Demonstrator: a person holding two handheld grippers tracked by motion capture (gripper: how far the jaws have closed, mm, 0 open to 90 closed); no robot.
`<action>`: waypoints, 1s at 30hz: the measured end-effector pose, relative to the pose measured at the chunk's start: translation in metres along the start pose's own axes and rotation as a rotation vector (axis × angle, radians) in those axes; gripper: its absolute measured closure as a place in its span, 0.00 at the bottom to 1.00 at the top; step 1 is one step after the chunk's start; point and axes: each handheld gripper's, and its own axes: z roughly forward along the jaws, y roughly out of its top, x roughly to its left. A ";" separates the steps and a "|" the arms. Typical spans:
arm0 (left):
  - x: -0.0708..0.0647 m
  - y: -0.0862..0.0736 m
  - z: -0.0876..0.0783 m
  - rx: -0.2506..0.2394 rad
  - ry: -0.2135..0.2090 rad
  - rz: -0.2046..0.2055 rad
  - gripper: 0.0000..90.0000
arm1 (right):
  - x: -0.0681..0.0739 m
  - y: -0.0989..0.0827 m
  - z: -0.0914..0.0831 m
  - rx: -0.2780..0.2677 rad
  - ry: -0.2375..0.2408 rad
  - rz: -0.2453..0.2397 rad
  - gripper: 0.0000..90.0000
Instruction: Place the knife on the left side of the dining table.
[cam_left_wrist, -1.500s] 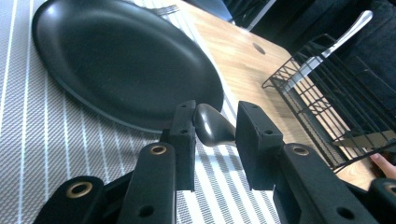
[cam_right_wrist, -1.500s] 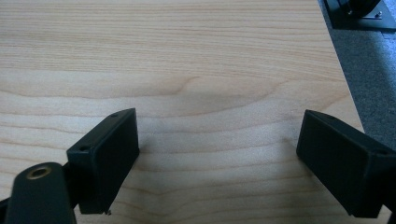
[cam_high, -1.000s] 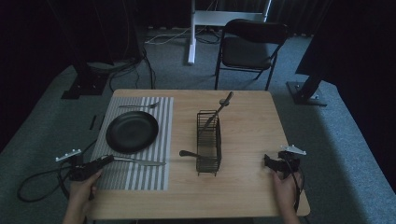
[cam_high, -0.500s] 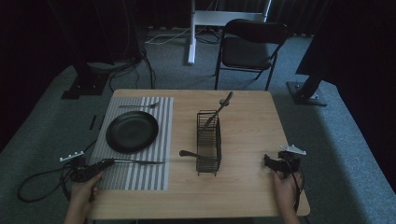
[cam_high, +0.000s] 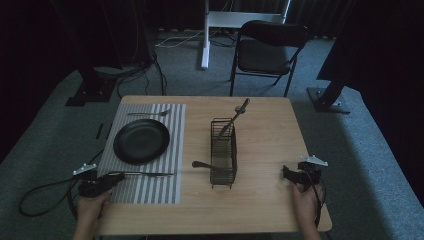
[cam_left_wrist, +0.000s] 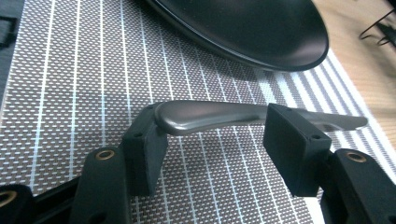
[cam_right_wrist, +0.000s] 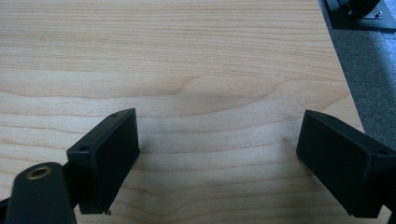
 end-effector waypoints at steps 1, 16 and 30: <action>-0.002 0.000 0.000 -0.001 0.005 0.011 0.44 | 0.000 0.000 0.000 0.000 0.000 0.000 0.13; -0.013 -0.009 -0.009 -0.005 0.107 0.070 0.38 | 0.000 0.000 0.000 0.000 -0.001 0.001 0.13; -0.048 -0.031 -0.018 -0.010 0.175 0.147 0.36 | 0.000 0.000 0.000 0.000 -0.001 0.001 0.13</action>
